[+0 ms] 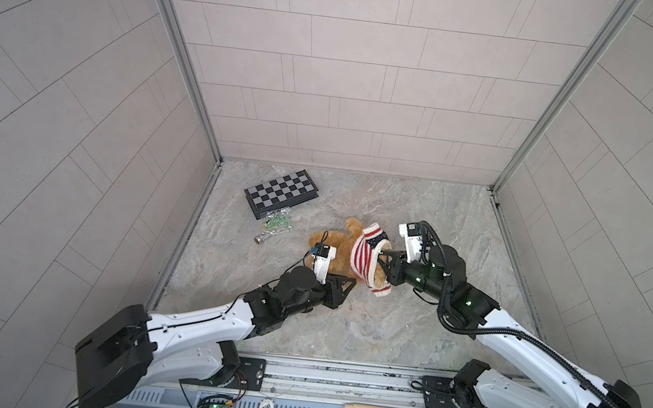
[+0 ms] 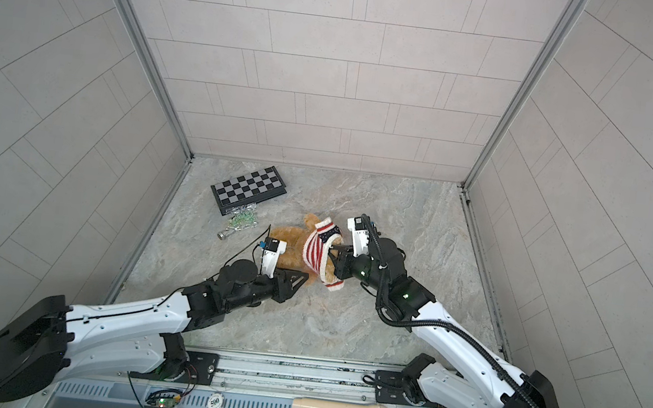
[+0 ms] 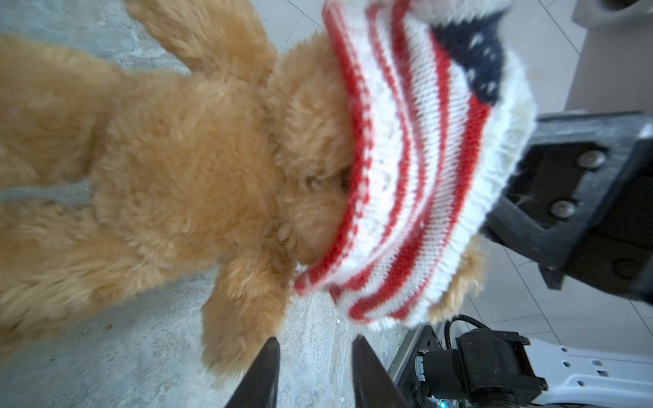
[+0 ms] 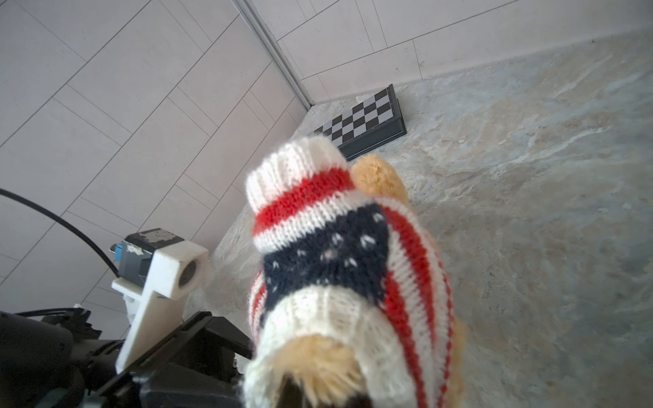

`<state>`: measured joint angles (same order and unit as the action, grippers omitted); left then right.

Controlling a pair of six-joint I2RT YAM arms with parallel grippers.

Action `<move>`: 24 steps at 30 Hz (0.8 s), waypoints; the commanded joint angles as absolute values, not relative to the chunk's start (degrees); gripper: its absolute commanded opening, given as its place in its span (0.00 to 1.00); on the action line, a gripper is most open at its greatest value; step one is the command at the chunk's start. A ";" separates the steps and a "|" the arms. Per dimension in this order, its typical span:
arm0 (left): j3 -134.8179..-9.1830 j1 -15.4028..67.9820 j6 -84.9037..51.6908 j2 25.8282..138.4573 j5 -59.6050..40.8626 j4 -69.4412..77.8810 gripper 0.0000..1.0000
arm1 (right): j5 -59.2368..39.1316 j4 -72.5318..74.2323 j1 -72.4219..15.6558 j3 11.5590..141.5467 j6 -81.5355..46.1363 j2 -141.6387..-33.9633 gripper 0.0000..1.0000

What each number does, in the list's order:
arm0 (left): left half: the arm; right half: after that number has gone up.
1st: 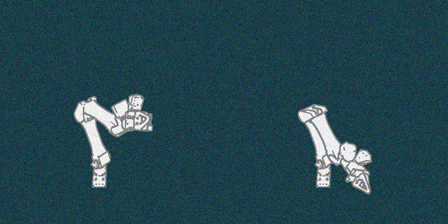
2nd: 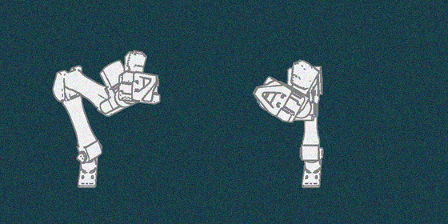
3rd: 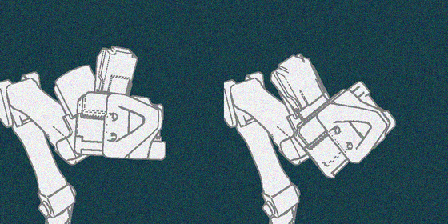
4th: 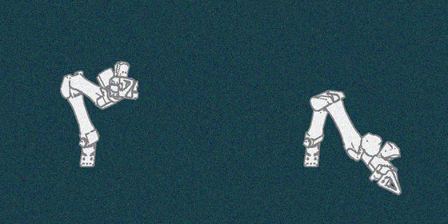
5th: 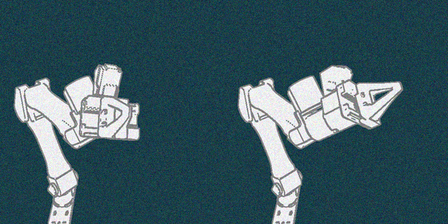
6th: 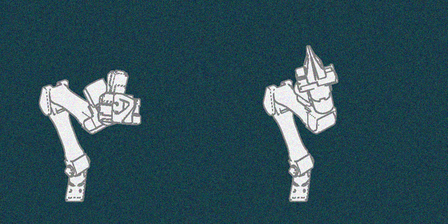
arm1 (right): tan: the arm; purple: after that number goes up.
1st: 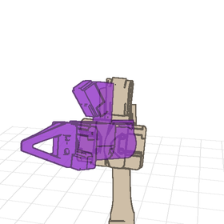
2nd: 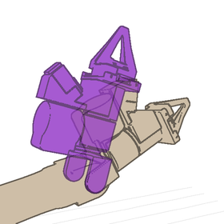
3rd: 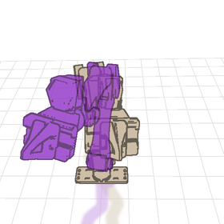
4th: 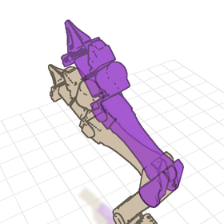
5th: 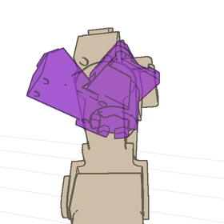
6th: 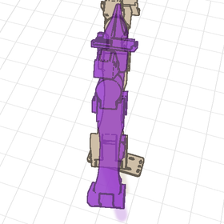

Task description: Dress the teddy bear

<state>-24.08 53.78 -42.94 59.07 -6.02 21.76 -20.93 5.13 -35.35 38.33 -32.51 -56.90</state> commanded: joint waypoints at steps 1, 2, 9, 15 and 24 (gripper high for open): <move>-23.85 52.31 -41.64 53.48 -9.03 15.85 0.42 | -25.75 6.97 -35.02 40.24 -21.24 -56.60 0.00; -23.95 51.39 -42.02 51.75 -9.86 14.93 0.43 | -26.73 7.69 -34.97 39.77 -19.03 -56.81 0.00; -27.11 42.87 -45.05 46.92 -17.29 12.26 0.43 | -32.55 13.28 -34.89 37.80 -10.15 -57.00 0.00; -29.97 39.14 -46.39 48.86 -21.35 14.67 0.40 | -37.69 15.98 -34.89 37.33 -7.85 -57.69 0.00; -33.01 38.84 -47.86 53.48 -24.30 19.20 0.39 | -40.14 16.84 -34.89 36.83 -6.20 -57.63 0.00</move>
